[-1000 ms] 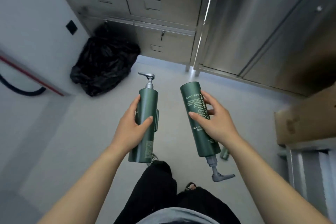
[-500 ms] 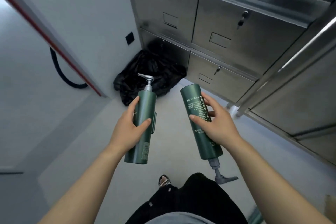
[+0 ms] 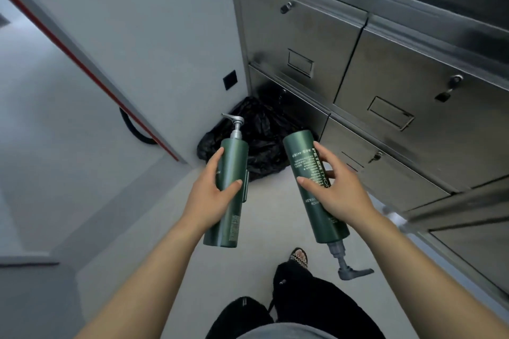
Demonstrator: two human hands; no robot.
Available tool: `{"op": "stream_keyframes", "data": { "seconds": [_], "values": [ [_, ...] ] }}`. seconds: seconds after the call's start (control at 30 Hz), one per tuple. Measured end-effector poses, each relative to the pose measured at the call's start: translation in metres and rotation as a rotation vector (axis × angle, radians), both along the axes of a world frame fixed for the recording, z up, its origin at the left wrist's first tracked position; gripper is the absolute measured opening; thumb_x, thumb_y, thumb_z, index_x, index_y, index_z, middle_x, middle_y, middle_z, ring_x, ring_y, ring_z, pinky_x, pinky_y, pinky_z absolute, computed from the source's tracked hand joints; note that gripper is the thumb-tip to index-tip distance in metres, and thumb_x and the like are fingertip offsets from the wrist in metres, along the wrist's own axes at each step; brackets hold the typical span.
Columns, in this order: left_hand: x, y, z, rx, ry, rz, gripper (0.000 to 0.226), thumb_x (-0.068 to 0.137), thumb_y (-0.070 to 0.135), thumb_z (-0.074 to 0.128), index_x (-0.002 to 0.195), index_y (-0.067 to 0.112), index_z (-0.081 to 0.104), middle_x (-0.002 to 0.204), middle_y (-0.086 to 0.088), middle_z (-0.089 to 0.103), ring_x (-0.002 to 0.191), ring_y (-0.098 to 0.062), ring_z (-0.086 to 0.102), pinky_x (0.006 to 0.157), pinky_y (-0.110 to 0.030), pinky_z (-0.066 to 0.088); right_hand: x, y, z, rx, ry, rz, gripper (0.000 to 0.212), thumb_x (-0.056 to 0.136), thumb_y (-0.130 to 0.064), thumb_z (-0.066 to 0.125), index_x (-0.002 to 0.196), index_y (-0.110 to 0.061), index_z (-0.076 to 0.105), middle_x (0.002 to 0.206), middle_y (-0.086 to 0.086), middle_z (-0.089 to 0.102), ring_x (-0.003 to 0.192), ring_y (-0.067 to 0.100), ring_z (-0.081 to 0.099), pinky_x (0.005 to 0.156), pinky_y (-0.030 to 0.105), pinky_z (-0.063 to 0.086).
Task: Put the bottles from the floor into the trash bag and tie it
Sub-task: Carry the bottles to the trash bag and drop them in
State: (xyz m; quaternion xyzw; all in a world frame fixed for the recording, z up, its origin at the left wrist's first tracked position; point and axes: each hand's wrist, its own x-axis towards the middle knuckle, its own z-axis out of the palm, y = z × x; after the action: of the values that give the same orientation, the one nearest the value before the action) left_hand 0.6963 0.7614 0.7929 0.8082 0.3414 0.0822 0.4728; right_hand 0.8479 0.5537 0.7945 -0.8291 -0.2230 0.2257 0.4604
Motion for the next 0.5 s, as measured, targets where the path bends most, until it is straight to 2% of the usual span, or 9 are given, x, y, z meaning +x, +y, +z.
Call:
{"op": "stream_keyframes", "data": {
  "seconds": [0.07,0.2,0.3,0.4,0.5],
  "values": [
    [0.023,0.014,0.001,0.016,0.002,0.003,0.076,0.081,0.029,0.067,0.141,0.044,0.023,0.126,0.017,0.042,0.117,-0.015,0.052,0.098,-0.035,0.043,0.024,0.014,-0.002,0.001,0.000,0.000,0.076,0.073,-0.047,0.069,0.137,-0.051,0.028,0.128,-0.013,0.049,0.104,0.008,0.052,0.081,0.027,0.040],
    [0.046,0.043,-0.003,0.018,0.014,0.009,0.076,0.078,0.036,0.066,0.138,0.050,0.022,0.126,0.021,0.040,0.112,-0.008,0.050,0.091,-0.029,0.041,0.055,0.042,-0.008,-0.004,0.036,0.018,0.077,0.073,-0.045,0.070,0.136,-0.054,0.027,0.126,-0.017,0.048,0.106,0.009,0.052,0.082,0.027,0.039],
    [0.057,0.070,-0.011,0.022,0.047,0.008,0.076,0.075,0.040,0.066,0.136,0.053,0.022,0.125,0.021,0.042,0.106,-0.011,0.056,0.088,-0.032,0.046,0.073,0.065,-0.014,-0.020,0.053,0.039,0.077,0.073,-0.046,0.070,0.136,-0.054,0.027,0.129,-0.014,0.047,0.106,0.010,0.051,0.081,0.027,0.039],
    [0.072,0.103,-0.020,0.014,0.080,0.000,0.077,0.073,0.044,0.066,0.133,0.058,0.021,0.120,0.023,0.045,0.095,-0.004,0.059,0.080,-0.023,0.046,0.090,0.093,-0.020,-0.035,0.057,0.052,0.077,0.074,-0.046,0.070,0.137,-0.052,0.027,0.129,-0.013,0.047,0.106,0.009,0.050,0.080,0.027,0.039],
    [0.093,0.140,-0.031,-0.022,0.081,-0.018,0.078,0.070,0.046,0.066,0.133,0.058,0.022,0.122,0.021,0.046,0.101,-0.007,0.059,0.087,-0.029,0.047,0.109,0.126,-0.028,-0.056,0.053,0.045,0.077,0.074,-0.047,0.070,0.137,-0.054,0.026,0.125,-0.015,0.046,0.105,0.006,0.050,0.078,0.025,0.040]
  ]
}}
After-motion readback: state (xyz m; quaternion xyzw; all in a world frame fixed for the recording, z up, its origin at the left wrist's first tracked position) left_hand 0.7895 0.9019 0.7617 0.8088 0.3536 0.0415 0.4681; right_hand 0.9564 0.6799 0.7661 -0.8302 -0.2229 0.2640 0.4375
